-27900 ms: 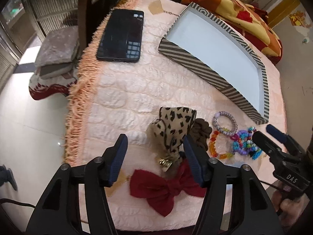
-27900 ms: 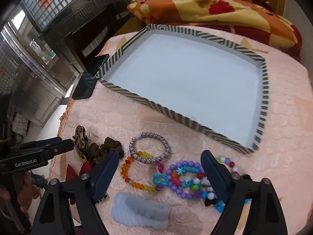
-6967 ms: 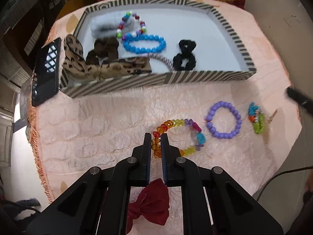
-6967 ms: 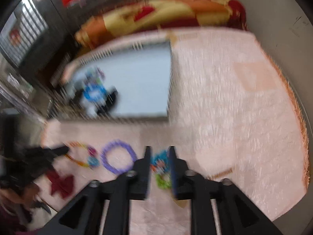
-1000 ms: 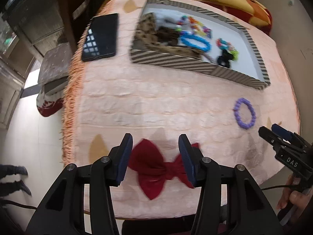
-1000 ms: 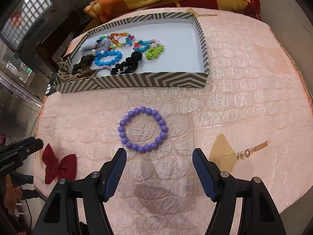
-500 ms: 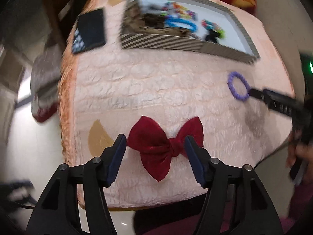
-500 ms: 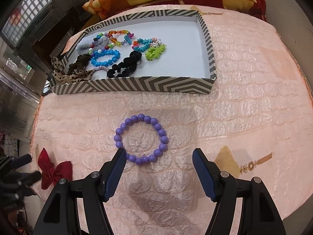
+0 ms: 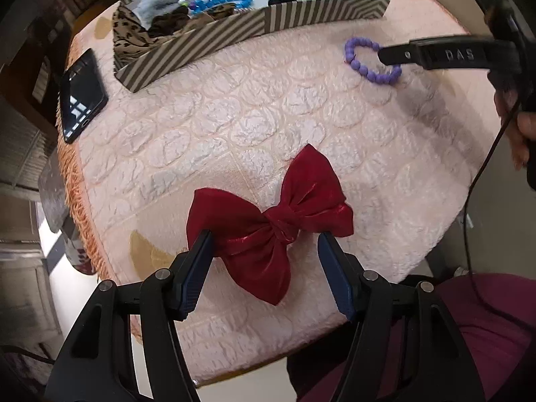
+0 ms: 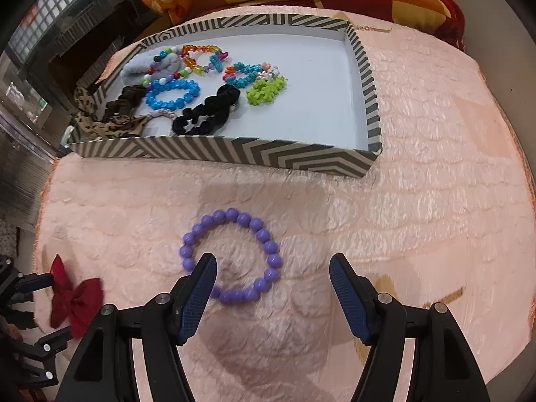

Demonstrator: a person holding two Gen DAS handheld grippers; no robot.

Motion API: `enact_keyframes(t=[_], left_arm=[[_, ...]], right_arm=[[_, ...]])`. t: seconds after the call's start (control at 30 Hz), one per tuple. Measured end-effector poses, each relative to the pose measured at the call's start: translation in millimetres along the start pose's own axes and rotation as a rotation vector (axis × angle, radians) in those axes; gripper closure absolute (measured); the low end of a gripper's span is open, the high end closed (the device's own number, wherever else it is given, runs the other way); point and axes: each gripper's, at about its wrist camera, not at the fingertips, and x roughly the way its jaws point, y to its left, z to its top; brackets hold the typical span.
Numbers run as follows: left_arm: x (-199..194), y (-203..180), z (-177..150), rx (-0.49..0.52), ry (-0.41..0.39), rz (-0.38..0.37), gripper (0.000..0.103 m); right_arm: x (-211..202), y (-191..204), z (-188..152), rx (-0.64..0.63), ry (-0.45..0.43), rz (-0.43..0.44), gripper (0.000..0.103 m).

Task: Organize jewelry
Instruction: 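Grasp the red velvet bow with left tool while right grasps the purple beaded bracelet, then lift the red bow with left tool while right lifts the purple bracelet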

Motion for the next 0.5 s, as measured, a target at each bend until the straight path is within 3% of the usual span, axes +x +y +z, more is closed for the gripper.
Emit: enact_keyframes(t=[0.07,0.13,0.17,0.2,0.23,0.27,0.33,0.5], left_arm=[[4,0,2,-0.002,-0.003,0.008,0.039],[7,1,2,-0.008,-0.006,-0.003,0.039],[9,2,4,-0.011,-0.005,-0.009,0.044],[11,3,5,-0.018,-0.006,-0.011,0.05],[13,6,7,-0.024,-0.002,-0.009,0.066],[14,8,9,-0.034,0.004,-0.011,0.073],[16,14,13,-0.067,-0.001,-0.038,0.081],[8,26,24,-0.119,-0.032,-0.058,0.088]], right_arm=[[5,0,0,-0.003,-0.012,-0.008,0.036],[12,2,0,-0.015,-0.009,-0.016,0.049],[12,3,0,-0.027,-0.026,-0.033,0.053],[12,4,0,-0.039,-0.036,-0.033,0.063],[11,4,0,-0.044,-0.041,-0.03,0.07],[11,4,0,-0.048,-0.043,-0.029,0.075],[10,3,2,-0.049,-0.049,-0.03,0.094],[-2,-5,4,-0.005,-0.084,0.006,0.094]])
